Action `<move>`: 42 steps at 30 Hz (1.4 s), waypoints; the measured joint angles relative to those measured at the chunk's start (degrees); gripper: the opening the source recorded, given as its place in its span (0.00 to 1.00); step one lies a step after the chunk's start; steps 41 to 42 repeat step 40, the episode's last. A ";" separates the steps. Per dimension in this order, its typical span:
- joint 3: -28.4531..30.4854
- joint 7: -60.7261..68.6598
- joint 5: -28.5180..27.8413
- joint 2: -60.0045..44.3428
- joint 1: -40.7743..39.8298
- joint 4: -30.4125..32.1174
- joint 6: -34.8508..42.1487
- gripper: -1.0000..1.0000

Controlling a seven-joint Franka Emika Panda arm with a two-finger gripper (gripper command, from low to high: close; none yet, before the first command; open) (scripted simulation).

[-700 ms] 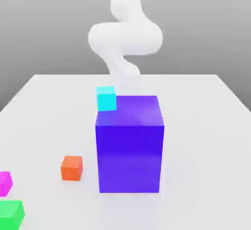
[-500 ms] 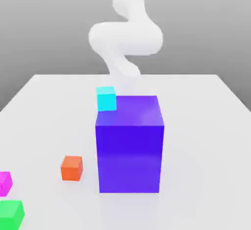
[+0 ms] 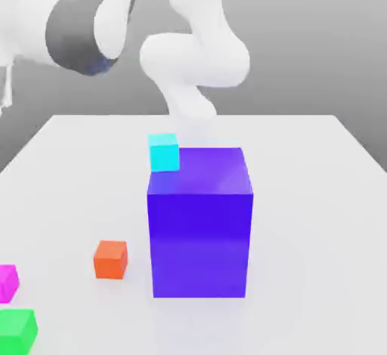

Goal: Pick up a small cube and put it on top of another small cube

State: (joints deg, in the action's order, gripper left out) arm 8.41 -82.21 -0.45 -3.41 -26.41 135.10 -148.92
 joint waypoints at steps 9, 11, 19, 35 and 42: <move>0.78 -3.73 9.44 -18.97 -6.44 -0.09 -8.15 0.50; -0.59 -2.86 10.76 -23.10 -7.64 -0.95 -11.28 0.50; -0.99 -2.67 11.07 -24.22 -7.99 -1.18 -12.21 0.00; -4.77 3.03 3.06 -17.63 -0.38 -7.56 0.33 0.00; -5.09 3.36 3.37 -20.72 -0.51 -7.83 -2.49 1.00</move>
